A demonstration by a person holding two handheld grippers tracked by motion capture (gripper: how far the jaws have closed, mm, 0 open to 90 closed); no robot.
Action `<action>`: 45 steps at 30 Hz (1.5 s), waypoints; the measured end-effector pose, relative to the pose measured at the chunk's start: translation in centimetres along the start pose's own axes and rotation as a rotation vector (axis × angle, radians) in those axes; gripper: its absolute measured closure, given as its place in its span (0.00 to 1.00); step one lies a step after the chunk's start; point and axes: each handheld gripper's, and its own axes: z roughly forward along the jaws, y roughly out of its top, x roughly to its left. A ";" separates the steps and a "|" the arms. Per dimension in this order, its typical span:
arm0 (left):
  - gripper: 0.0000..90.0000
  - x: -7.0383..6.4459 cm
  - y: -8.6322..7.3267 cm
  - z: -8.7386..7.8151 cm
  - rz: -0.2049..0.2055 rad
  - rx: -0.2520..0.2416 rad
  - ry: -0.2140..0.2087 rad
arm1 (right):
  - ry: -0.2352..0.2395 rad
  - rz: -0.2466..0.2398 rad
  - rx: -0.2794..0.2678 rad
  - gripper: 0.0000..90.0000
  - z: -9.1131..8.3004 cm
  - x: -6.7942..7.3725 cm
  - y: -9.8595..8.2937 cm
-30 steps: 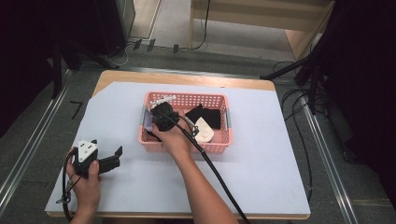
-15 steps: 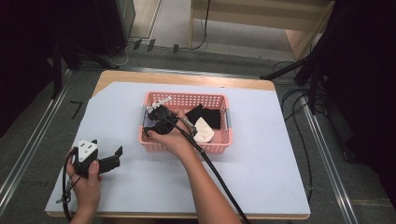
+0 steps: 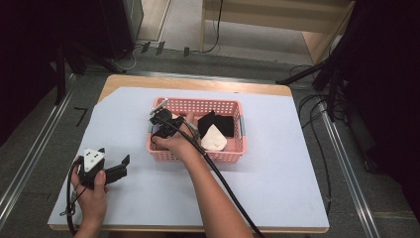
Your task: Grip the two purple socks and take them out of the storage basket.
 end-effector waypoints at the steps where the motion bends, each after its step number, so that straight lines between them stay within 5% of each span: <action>1: 0.15 0.0 0.0 0.0 0.000 -0.001 0.000 | -0.004 -0.012 0.006 0.39 0.0 0.1 0.1; 7: 0.15 0.0 0.0 0.0 0.000 0.000 0.000 | 0.042 -0.053 0.011 0.58 -0.1 0.1 0.3; 9: 0.15 0.0 0.0 0.0 0.000 0.001 0.000 | 0.061 -0.065 0.020 0.72 -0.1 0.3 0.3; 15: 0.15 0.0 0.0 0.0 -0.001 0.001 -0.002 | 0.056 -0.026 -0.023 0.96 -0.4 0.3 0.0; 22: 0.15 0.0 0.0 0.0 -0.002 0.001 -0.002 | 0.074 0.013 -0.090 0.96 -0.8 -0.1 -0.7; 23: 0.15 0.0 0.0 0.0 -0.002 0.001 -0.001 | 0.070 0.035 -0.086 0.91 -0.8 -0.2 -0.8; 27: 0.15 0.0 0.0 0.0 -0.001 0.001 -0.002 | 0.035 0.087 -0.014 0.39 -0.2 -0.4 -0.5; 30: 0.15 0.0 0.0 0.0 -0.001 0.004 -0.002 | 0.016 0.066 0.024 0.31 0.1 -0.3 -0.2; 36: 0.15 0.1 0.0 0.0 -0.002 0.005 -0.004 | -0.026 -0.067 -0.034 0.26 -0.4 0.0 0.5; 37: 0.15 0.1 0.0 0.0 -0.001 0.010 -0.003 | -0.104 -0.210 -0.141 0.26 0.1 -0.1 0.1; 38: 0.15 0.1 0.0 0.0 -0.001 0.010 -0.003 | -0.104 -0.210 -0.141 0.26 0.1 -0.1 0.1; 40: 0.15 0.0 0.0 0.1 -0.001 0.010 -0.002 | -0.118 -0.284 -0.128 0.40 0.8 0.0 -0.2; 43: 0.15 0.0 0.0 0.1 0.000 0.012 -0.003 | -0.037 -0.256 -0.097 0.52 2.3 -0.3 -0.7; 45: 0.15 0.1 0.0 0.1 0.001 0.013 -0.007 | -0.028 -0.232 -0.099 0.59 2.5 -0.5 -0.8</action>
